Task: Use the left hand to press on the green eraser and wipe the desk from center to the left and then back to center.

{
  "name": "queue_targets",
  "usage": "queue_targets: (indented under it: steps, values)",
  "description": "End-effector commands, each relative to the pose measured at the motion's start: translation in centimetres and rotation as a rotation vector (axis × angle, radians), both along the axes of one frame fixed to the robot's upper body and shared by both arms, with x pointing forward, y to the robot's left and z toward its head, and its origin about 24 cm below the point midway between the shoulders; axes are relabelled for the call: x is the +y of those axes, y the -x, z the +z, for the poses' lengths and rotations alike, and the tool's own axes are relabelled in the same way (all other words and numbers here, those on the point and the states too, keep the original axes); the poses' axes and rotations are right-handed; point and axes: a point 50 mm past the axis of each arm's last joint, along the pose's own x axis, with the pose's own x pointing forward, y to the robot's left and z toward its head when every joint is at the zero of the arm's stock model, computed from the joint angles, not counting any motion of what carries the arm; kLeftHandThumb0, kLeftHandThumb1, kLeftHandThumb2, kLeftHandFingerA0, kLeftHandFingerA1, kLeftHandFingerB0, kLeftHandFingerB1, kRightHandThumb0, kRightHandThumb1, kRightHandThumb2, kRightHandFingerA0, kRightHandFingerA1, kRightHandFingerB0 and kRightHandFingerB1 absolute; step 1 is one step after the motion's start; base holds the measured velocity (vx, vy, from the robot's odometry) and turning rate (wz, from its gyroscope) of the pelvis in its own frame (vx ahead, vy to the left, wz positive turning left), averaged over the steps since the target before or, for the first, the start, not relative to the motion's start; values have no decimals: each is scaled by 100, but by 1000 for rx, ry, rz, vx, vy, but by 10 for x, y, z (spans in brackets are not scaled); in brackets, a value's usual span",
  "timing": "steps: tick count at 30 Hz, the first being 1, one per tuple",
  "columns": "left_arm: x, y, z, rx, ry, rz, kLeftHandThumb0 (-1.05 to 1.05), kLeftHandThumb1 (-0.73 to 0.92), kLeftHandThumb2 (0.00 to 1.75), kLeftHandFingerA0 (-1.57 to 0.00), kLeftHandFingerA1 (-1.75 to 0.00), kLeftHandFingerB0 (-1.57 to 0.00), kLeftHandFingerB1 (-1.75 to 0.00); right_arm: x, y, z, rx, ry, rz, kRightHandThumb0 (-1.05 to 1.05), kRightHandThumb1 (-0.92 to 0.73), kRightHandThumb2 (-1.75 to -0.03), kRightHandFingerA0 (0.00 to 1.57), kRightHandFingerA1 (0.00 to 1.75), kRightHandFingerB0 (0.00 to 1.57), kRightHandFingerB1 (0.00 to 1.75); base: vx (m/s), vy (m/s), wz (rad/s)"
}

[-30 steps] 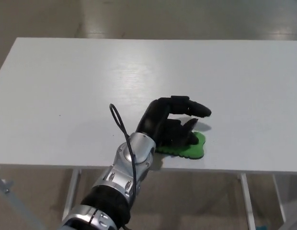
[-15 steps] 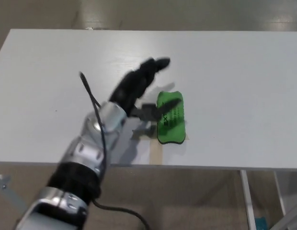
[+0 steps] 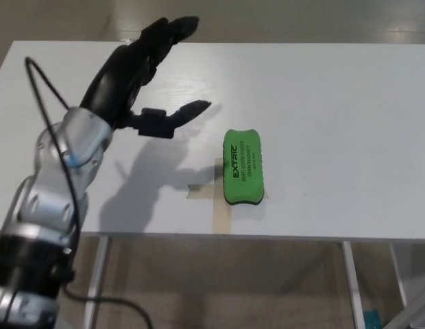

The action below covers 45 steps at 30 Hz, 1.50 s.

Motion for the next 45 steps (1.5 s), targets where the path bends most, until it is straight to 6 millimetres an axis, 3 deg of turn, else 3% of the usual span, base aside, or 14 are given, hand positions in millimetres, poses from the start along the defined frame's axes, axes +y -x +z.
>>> queue_targets:
  steps: [1,5,6,8,9,10,11,12,26,27,29,30,35,45]
  values:
    - [11,67,9,-28,60,-276,-69,43,83,0,-10,-3,-32,-2,4,-2,18,-12,-15,-18,-66,-59,82,59,64,53,0,0,0]
    - [20,127,-8,18,77,-432,-71,45,83,-7,-17,-5,-38,-1,6,-3,19,2,-3,-18,-66,-58,82,59,65,53,0,0,0]
    - [25,156,-18,77,103,-506,-78,50,81,-15,-16,-4,-36,0,8,-3,21,5,1,-17,-66,-58,82,59,64,53,0,0,0]
    - [27,162,-21,95,111,-520,-78,50,81,-15,-16,-4,-36,0,9,-4,23,5,3,-17,-66,-58,82,59,64,53,0,0,0]
    - [31,172,-30,136,123,-543,-34,33,90,0,-48,-3,-51,0,11,-4,28,1,5,-17,-67,-59,82,59,63,53,0,0,0]
    - [34,179,-36,164,131,-559,-34,33,90,0,-48,-3,-51,0,12,-4,31,-1,7,-17,-67,-59,82,59,63,53,0,0,0]
    - [41,187,-50,222,148,-565,-53,50,72,-32,-43,-9,-40,0,14,-5,37,4,11,-18,-67,-59,82,59,62,52,0,0,0]
    - [54,196,-71,313,169,-514,-42,66,63,-47,-38,-18,-36,0,16,-6,45,6,13,-18,-67,-59,82,59,59,51,0,0,0]
    - [139,264,-204,785,201,302,-38,60,57,-64,-40,-43,-38,4,30,-11,65,-2,17,-20,-67,-59,83,61,53,49,0,0,0]
    - [142,267,-212,801,187,345,-47,49,78,-57,-52,-42,-48,4,30,-11,63,-5,15,-20,-68,-60,83,61,53,49,0,0,0]
    - [144,271,-220,811,174,384,-47,49,78,-57,-52,-42,-48,5,30,-11,58,-8,12,-20,-68,-60,83,61,53,49,0,0,0]
    - [147,273,-231,814,191,403,-40,58,58,-66,-41,-50,-36,4,28,-11,59,0,14,-20,-68,-60,83,61,53,48,0,0,0]
    - [157,264,-263,952,229,603,-40,56,58,-67,-43,-55,-37,3,19,-9,52,-9,26,-21,-68,-59,82,60,54,49,0,0,0]
    - [154,256,-276,987,391,711,-38,57,58,-60,-42,-57,-37,1,13,-8,32,-10,17,-20,-67,-59,83,61,55,49,0,0,0]
